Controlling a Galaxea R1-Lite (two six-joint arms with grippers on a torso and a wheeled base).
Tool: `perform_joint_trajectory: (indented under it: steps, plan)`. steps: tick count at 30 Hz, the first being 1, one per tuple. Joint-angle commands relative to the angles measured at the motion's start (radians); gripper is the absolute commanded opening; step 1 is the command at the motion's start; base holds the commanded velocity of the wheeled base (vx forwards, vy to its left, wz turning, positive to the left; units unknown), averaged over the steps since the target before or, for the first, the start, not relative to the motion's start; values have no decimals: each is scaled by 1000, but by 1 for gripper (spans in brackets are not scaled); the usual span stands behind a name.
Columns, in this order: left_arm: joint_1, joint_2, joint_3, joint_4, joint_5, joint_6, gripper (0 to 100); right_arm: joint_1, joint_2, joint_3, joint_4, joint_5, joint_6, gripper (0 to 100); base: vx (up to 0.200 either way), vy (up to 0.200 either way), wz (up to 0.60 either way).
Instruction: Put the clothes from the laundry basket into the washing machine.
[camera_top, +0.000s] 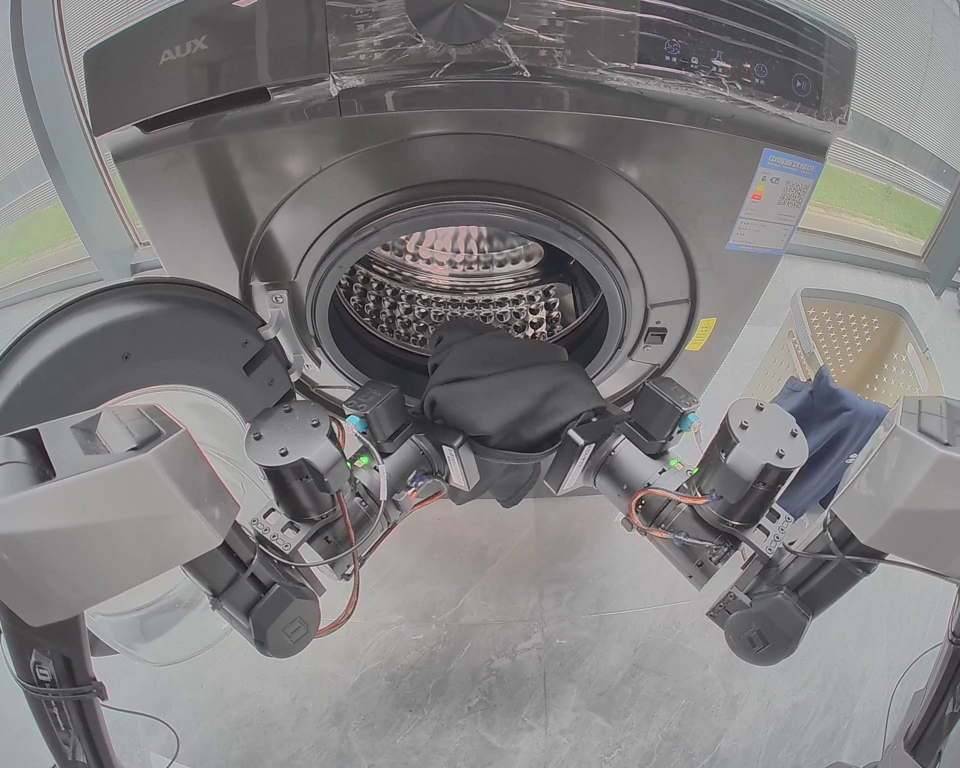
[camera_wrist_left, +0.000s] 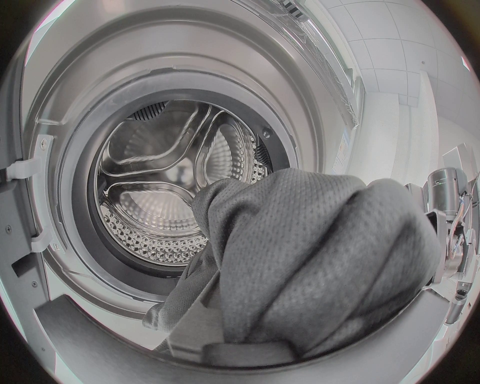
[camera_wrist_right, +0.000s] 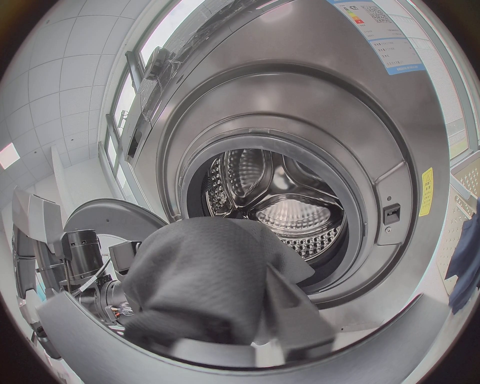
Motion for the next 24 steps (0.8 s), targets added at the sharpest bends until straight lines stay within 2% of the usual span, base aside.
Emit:
perform_joint_trajectory:
  steps: [1,2,3,4,7,9,12,15,21,24]
  plan:
    - [-5,-70,68,1,27,-7,0,-9,-21,76,1,12,-9,100,0,0,0]
    - [-5,-70,68,1,27,-7,0,-9,-21,76,1,12,-9,100,0,0,0]
    - [-5,-116,137,1,38,-24,0,0,-41,171,0,30,-19,100,0,0,0]
    - [-5,-143,175,1,38,-28,0,6,-54,224,0,50,-26,100,0,0,0]
    - [4,-219,277,1,38,-42,0,32,-90,362,0,110,-69,100,0,0,0]
    - [7,-271,344,1,34,-48,0,49,-114,426,0,125,-78,100,0,0,0]
    - [6,-335,416,1,30,-56,0,54,-126,463,0,127,-80,100,0,0,0]
    - [3,-370,461,1,20,-76,0,55,-146,480,0,150,-86,100,0,0,0]
    - [-2,-337,467,1,21,-67,0,32,-144,480,0,155,-83,100,0,0,0]
    - [-3,-334,470,1,21,-65,0,-7,-141,477,0,152,-81,100,0,0,0]
